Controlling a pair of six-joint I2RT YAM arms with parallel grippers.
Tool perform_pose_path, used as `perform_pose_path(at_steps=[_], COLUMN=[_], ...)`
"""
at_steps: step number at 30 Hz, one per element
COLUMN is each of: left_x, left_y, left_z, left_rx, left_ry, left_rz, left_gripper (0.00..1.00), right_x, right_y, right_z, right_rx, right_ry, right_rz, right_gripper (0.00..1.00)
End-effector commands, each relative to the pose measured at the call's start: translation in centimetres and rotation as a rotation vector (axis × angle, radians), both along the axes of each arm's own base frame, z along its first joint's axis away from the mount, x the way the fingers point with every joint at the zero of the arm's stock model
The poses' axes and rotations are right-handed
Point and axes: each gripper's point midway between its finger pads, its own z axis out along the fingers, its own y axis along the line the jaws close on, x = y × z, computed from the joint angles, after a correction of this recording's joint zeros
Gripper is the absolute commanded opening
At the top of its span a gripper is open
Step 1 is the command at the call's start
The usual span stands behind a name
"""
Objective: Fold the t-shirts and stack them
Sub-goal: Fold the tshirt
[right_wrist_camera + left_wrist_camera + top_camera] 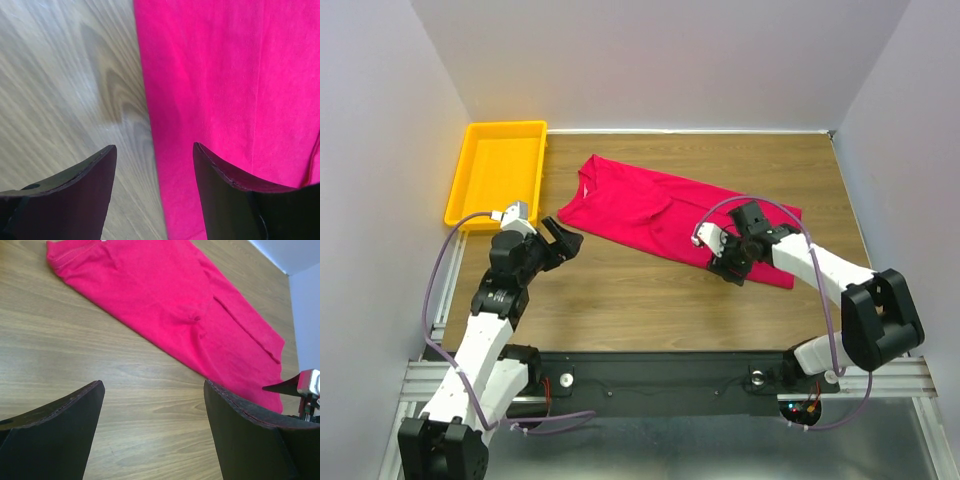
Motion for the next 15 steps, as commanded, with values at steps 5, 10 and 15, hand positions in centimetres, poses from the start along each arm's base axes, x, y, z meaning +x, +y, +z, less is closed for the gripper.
perform_pose_path(at_steps=[5, 10, 15], left_x=[0.7, 0.5, 0.5], left_y=[-0.3, -0.2, -0.2], left_z=[-0.3, -0.3, -0.3], left_rx=[0.001, -0.002, -0.001], left_ry=[0.014, 0.008, 0.007], left_rz=[-0.014, -0.01, -0.012], left_gripper=[0.91, 0.91, 0.91], right_x=[1.8, 1.8, 1.3], right_y=[-1.6, -1.9, -2.1], right_z=[-1.3, -2.0, -2.4], right_rx=[-0.099, -0.116, -0.12], right_ry=[-0.09, -0.082, -0.066], right_rz=[-0.046, -0.056, -0.057], right_gripper=[0.67, 0.62, 0.48])
